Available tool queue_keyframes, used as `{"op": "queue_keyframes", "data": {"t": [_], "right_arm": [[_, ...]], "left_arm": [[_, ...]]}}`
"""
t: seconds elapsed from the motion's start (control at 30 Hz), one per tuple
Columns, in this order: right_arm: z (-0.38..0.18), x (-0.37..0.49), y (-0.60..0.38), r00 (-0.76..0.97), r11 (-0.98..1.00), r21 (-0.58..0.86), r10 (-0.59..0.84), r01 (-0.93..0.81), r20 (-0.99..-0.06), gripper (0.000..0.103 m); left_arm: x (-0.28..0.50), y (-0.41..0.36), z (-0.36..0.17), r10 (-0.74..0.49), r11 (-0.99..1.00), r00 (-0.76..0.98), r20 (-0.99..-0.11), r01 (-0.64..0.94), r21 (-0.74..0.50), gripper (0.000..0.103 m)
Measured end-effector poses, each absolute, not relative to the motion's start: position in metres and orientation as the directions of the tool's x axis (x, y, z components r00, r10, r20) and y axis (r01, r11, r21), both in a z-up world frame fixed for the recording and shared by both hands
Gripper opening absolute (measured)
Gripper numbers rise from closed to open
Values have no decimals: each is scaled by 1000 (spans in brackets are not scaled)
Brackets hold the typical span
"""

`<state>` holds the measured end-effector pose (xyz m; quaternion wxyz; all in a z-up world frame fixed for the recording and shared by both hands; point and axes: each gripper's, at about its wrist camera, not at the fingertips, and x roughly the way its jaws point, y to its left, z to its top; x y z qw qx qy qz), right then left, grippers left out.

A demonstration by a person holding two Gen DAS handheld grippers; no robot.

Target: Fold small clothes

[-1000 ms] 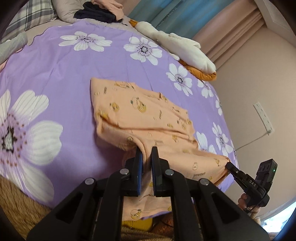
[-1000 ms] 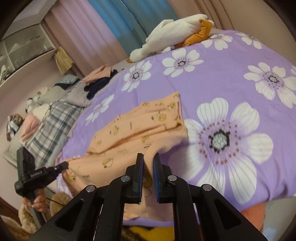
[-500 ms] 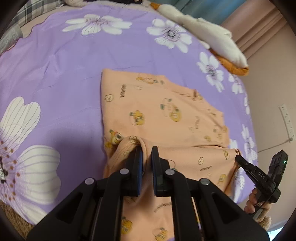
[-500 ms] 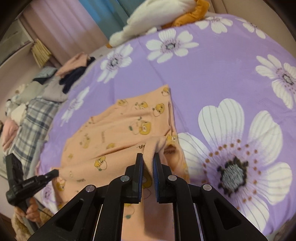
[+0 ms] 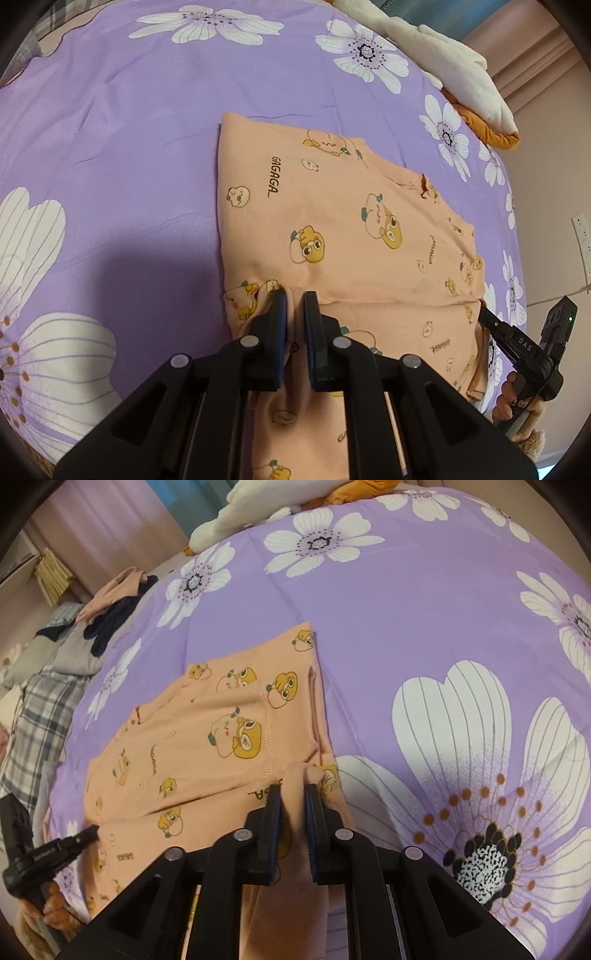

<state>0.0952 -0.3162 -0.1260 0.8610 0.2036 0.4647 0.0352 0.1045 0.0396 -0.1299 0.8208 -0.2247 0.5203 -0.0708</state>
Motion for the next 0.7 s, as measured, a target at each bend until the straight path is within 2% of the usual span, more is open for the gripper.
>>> {"op": "queue_keyframes", "data": {"t": [0.03,0.07,0.1,0.13,0.17,0.2,0.27,0.43,0.63,0.7], "right_arm": [[-123,93,-317,565,914,383,247,134,-787,12],[-121,93,-319,563,915,379,241,139,-790,14],[-118,90,-320,564,917,373,235,142,-792,23],[-112,85,-322,569,921,364,225,142,-791,30],[-107,79,-324,577,925,352,211,143,-789,43],[-101,73,-325,590,931,336,192,142,-784,46],[-91,58,-326,599,946,293,156,139,-786,46],[-83,27,-313,584,961,261,161,92,-796,46],[-100,21,-288,535,965,258,200,35,-821,46],[-107,24,-282,523,970,242,187,38,-832,46]], "left_arm": [[102,40,-128,-355,887,448,-820,-115,-447,11],[97,41,-123,-362,884,451,-816,-111,-454,16],[92,42,-120,-367,883,453,-813,-106,-457,26],[88,42,-116,-369,883,454,-811,-99,-458,32],[80,44,-111,-369,885,463,-806,-91,-457,42],[74,45,-107,-367,886,472,-802,-86,-456,48],[60,47,-102,-351,893,478,-805,-87,-441,53],[31,48,-114,-365,887,422,-830,-113,-447,55],[8,39,-133,-420,862,358,-834,-130,-490,53],[6,33,-136,-417,865,357,-836,-126,-485,45]]}}
